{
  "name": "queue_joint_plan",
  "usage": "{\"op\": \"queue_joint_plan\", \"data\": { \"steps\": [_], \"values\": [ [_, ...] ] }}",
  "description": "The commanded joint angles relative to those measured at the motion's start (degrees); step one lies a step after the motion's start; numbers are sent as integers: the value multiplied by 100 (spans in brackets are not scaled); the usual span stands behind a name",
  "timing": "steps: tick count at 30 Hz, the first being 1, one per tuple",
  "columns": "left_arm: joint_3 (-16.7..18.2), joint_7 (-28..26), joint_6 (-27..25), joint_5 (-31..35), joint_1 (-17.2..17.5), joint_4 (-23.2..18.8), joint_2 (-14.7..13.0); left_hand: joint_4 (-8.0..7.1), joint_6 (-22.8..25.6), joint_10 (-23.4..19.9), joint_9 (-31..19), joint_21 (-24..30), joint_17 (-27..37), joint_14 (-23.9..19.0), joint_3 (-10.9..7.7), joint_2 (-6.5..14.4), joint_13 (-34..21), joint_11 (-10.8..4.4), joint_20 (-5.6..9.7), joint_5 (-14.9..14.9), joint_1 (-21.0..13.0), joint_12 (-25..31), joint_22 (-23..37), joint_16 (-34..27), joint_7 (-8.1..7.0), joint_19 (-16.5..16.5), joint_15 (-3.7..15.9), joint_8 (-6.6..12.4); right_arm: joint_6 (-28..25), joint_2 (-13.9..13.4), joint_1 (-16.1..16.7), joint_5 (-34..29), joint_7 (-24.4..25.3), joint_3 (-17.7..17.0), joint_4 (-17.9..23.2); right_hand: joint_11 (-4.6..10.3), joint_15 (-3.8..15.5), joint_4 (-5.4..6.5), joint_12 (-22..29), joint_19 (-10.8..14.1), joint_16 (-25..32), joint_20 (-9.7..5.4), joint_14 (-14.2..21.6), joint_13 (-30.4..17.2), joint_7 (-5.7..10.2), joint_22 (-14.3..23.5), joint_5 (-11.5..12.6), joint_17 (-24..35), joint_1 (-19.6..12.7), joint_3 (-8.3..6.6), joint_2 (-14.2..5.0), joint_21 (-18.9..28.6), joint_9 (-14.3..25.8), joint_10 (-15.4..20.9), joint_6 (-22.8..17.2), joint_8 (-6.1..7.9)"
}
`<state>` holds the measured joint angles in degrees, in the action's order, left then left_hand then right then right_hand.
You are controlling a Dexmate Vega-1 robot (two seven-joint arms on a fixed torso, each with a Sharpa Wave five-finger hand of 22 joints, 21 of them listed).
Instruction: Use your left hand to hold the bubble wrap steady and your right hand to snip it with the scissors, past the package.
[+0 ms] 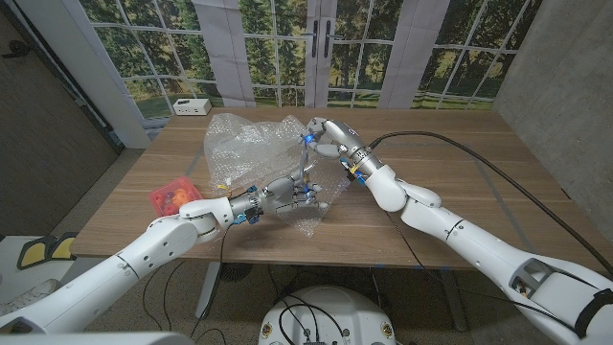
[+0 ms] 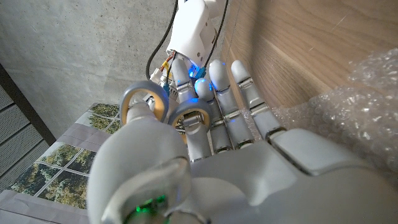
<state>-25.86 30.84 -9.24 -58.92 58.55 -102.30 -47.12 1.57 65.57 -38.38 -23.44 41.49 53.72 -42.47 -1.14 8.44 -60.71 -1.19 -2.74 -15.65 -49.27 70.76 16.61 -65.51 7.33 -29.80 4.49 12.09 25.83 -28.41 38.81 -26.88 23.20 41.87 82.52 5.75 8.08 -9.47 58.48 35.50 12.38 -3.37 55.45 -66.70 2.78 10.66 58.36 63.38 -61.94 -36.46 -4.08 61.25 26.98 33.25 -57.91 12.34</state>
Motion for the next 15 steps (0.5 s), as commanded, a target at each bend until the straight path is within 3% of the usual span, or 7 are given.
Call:
{"op": "queue_joint_plan", "data": {
  "steps": [1, 6, 11, 12, 15],
  "values": [
    [8, -205, -94, -20, 26, -75, -26, 83, -175, -281, -94, 181, 88, -18, -938, 415, -103, -348, -7, -84, -829, 54, 93, 21, 93, 86, 205, 21, 119, -11, -63, -85, 89, -25, -110, 211, 554, 6, -6, -43, -42, -602, -26, -85, 37, -6, -9, -3, 46, -31, 2, 39, 29, 212, 14, 13],
    [31, -294, -108, -51, 44, -87, -11, 21, -198, -293, -164, 313, 189, -16, -1489, 400, -156, -373, 38, -98, -965, 78, 146, 68, 58, 134, 243, 10, 156, -7, -78, -92, 88, -14, -147, 210, 554, 6, -9, -51, -40, -603, -19, -87, 43, -7, -18, -5, 51, -28, -2, 53, 27, 214, 12, 3],
    [101, -421, -25, -137, 142, -90, 61, -29, -250, -264, -287, 466, 179, -125, -1792, 363, -402, -430, 60, -9, -972, 213, 191, 82, -5, 113, 331, 18, 152, -14, -58, -54, 43, -15, -136, 195, 553, -12, -69, -72, -43, -603, -12, -8, 38, -10, -43, -12, 46, -20, -2, 87, 16, 201, 0, -23],
    [104, -440, -17, -128, 147, -95, 64, -62, -314, -176, -350, 510, 284, -46, -1900, 381, -504, -384, 19, 34, -967, 243, 212, 53, -53, 160, 305, 13, 156, -19, -52, -26, 15, -16, -132, 207, 553, -13, -65, -72, -41, -603, -9, -18, 43, -11, -45, -11, 45, -20, -3, 91, 15, 197, -1, -26],
    [109, -471, -24, -131, 160, -116, 60, -82, -354, -192, -448, 581, 209, -50, -1996, 359, -347, -427, 25, 106, -966, 139, 233, 66, -92, 174, 340, 32, 126, -37, -30, 3, -35, -27, -99, 210, 553, -16, -72, -77, -48, -603, -11, -6, 37, -13, -53, -21, 45, -18, -3, 106, 11, 209, -4, -37]
  ]
}}
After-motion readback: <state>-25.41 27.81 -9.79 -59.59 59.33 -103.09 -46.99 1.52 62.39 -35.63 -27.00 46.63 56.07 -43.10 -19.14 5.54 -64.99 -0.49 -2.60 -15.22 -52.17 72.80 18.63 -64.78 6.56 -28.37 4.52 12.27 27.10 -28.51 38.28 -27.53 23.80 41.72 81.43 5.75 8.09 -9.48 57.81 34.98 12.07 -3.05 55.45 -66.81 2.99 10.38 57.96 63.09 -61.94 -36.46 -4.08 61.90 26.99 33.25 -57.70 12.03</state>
